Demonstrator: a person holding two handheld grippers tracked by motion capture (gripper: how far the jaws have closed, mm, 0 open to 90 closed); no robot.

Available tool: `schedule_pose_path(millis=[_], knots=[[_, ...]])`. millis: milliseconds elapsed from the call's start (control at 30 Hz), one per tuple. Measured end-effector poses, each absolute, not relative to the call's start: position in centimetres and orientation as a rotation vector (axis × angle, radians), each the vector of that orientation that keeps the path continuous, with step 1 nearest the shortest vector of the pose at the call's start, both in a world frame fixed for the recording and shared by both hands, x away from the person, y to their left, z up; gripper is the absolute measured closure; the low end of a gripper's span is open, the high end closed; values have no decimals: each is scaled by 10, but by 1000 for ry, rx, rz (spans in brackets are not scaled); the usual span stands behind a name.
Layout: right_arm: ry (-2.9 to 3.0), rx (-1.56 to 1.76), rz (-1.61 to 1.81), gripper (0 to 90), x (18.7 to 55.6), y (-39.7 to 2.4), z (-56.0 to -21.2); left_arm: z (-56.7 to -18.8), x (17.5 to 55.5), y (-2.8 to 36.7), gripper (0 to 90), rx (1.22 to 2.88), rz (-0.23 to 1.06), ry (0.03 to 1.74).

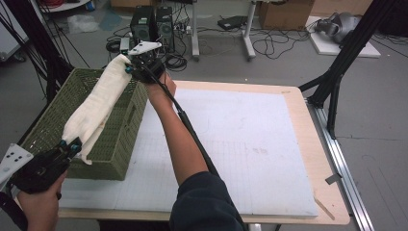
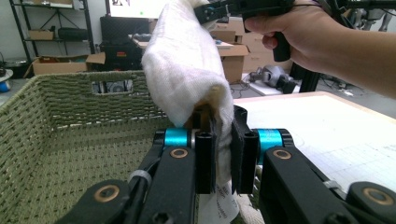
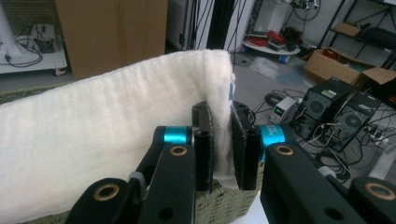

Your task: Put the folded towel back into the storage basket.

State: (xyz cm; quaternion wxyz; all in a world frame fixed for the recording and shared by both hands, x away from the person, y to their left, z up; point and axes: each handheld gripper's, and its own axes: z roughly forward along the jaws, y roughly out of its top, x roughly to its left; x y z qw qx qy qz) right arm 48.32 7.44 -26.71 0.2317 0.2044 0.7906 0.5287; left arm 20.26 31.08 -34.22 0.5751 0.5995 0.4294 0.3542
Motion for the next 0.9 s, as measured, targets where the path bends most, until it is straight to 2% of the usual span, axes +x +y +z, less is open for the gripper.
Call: schedule_pose_path(millis=[600, 667, 700, 733, 767, 800, 833, 900], knots=[[2237, 559, 1423, 809, 502, 124, -273, -348, 206, 327, 816, 1359, 845, 1072], [2245, 570, 1403, 810, 504, 130, -275, -349, 207, 329, 786, 1351, 842, 1091], [2236, 584, 1381, 809, 505, 134, -277, -350, 208, 331, 736, 1346, 841, 1108], [2222, 598, 1380, 785, 506, 137, -279, -351, 208, 333, 652, 1341, 838, 1128], [2197, 623, 1373, 676, 507, 140, -283, -352, 209, 334, 570, 1329, 834, 1144], [2184, 650, 1355, 512, 508, 143, -287, -352, 209, 336, 483, 1311, 837, 1155], [2172, 689, 1349, 435, 509, 144, -291, -351, 208, 338, 431, 1302, 841, 1155], [2177, 725, 1364, 411, 511, 143, -296, -349, 207, 341, 416, 1297, 857, 1155]])
